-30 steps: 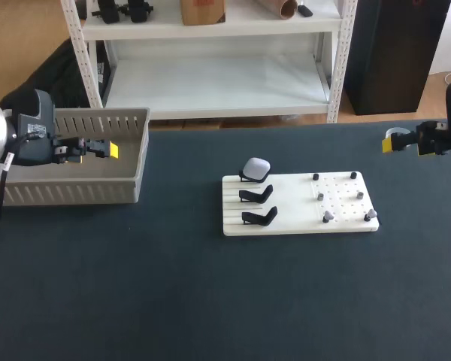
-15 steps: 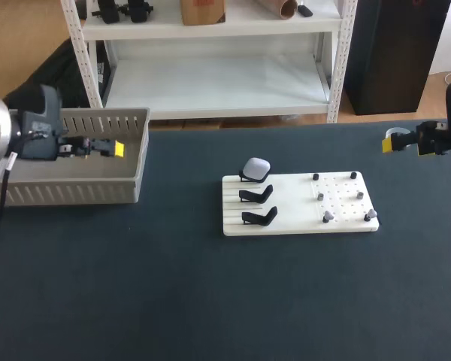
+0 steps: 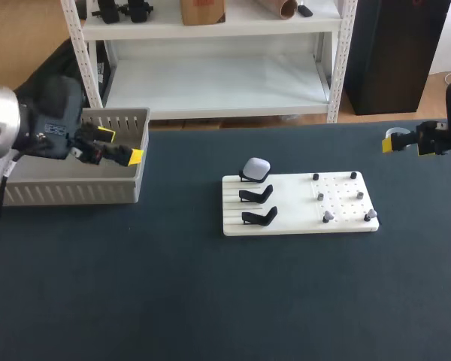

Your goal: Pick up each earbud case from the left stands, insert the matching earbuds, close the lid, and place the case in the box.

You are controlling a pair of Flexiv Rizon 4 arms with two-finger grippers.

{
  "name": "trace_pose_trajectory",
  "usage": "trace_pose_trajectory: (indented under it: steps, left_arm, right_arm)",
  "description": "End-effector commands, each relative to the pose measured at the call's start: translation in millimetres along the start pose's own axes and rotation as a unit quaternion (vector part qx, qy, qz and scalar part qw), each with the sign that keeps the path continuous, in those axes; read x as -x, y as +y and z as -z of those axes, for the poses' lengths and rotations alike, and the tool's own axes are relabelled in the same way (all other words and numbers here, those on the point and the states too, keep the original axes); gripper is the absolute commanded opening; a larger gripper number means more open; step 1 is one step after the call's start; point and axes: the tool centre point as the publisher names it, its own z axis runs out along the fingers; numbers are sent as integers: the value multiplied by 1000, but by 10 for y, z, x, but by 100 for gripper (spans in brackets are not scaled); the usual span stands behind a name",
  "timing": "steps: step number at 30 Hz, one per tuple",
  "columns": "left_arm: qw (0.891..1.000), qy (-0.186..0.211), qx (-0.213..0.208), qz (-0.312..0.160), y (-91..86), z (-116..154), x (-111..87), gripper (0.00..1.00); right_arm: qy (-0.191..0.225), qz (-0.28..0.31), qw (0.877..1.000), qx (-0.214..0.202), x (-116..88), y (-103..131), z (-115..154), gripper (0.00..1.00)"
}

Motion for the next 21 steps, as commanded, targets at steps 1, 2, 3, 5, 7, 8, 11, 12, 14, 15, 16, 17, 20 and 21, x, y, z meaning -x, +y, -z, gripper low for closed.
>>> trace_pose_trajectory:
  steps: [1,2,3,5,7,8,11,12,14,15,16,17,20,21]
  left_arm:
    - [922,-65,-240,-295,42,70,-55,100]
    - [922,-65,-240,-295,42,70,-55,100]
    - [922,-65,-240,-295,42,70,-55,100]
    - [922,-65,-240,-295,42,70,-55,100]
    - [922,-65,-240,-295,42,70,-55,100]
    - [922,-65,-240,-295,42,70,-55,100]
    - [923,-51,-241,-296,-28,-34,-73,100]
    - [924,-31,-237,-297,-101,-130,-65,100]
    - [924,-29,-239,-298,-198,-268,-29,100]
    - [923,-23,-236,-304,-217,-337,-9,100]
    - [928,-22,-229,-293,-229,-403,8,100]
    - [929,-28,-228,-288,-262,-466,40,100]
    - [941,-22,-207,-266,-309,-658,120,100]
    - [947,-16,-193,-258,-309,-723,141,100]
  right_arm:
    - [0,0,1000,1,0,-6,0,100]
    - [0,0,1000,1,0,-6,0,100]
    - [0,0,1000,1,0,-6,0,100]
    - [0,0,1000,1,0,-6,0,100]
    - [0,0,1000,1,0,-6,0,100]
    - [0,0,1000,1,0,-6,0,100]
    - [0,0,1000,1,0,-6,0,100]
    - [0,0,1000,1,0,-6,0,100]
    - [0,0,1000,1,0,-6,0,100]
    - [0,0,1000,1,0,-6,0,100]
    - [0,0,1000,1,0,-6,0,100]
    - [0,0,1000,1,0,-6,0,100]
    - [0,0,1000,1,0,-6,0,100]
    - [0,0,1000,1,0,-6,0,100]
